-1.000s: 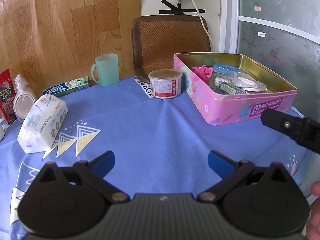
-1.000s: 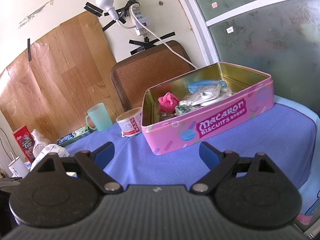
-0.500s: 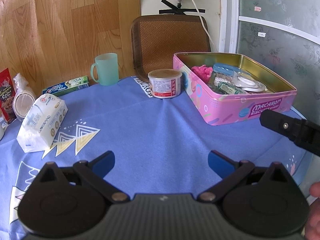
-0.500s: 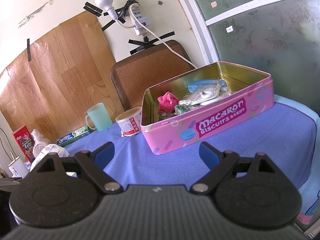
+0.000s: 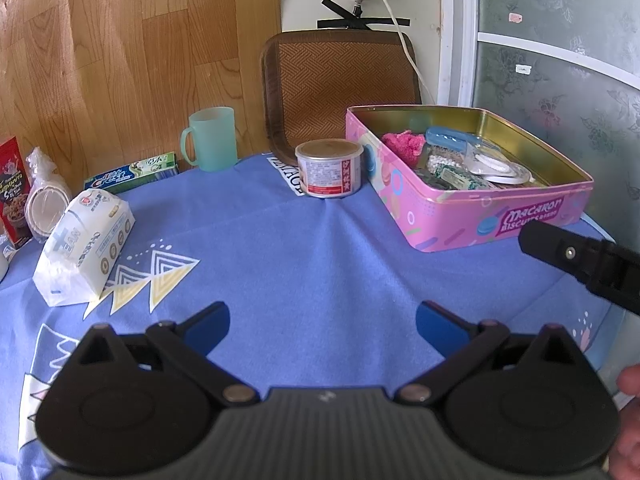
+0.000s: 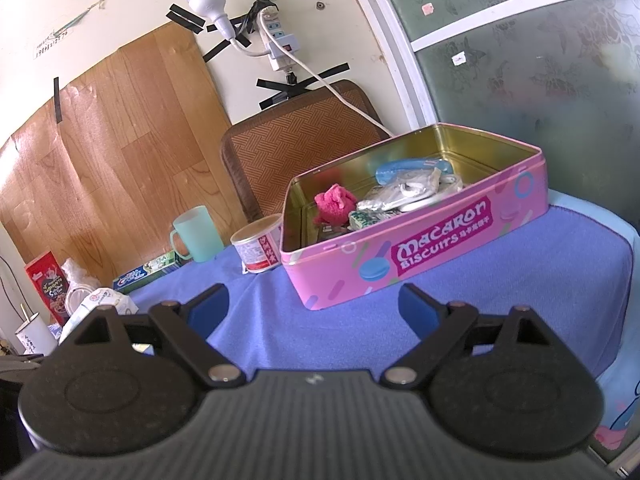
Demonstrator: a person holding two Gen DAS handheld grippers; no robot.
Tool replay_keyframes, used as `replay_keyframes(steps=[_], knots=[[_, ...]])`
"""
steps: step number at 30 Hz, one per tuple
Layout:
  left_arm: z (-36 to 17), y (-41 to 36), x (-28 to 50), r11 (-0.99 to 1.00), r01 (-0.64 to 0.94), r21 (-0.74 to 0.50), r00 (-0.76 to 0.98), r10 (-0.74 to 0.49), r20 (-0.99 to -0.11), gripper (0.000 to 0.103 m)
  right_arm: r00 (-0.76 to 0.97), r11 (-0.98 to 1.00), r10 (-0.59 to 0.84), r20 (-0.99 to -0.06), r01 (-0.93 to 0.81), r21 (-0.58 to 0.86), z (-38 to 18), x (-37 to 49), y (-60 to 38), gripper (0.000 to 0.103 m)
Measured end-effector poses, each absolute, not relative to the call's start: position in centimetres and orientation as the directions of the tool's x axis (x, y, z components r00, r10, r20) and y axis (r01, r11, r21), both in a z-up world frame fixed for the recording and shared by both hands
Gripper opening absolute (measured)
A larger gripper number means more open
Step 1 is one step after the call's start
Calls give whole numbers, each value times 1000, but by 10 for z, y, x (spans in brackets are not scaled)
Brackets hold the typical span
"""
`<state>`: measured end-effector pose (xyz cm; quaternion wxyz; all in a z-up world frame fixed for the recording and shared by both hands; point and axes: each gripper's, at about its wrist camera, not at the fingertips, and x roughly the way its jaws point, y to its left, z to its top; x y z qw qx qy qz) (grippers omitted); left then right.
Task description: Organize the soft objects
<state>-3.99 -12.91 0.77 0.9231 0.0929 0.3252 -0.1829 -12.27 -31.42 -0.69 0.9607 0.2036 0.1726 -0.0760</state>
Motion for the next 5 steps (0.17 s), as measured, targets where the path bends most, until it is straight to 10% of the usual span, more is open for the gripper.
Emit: replay_keyframes(steps=[5], knots=[[10,-131,-42,909,414,51,725,-296,-622,103,929,910,-78,-362,215,355,-8,-122,-314,94]])
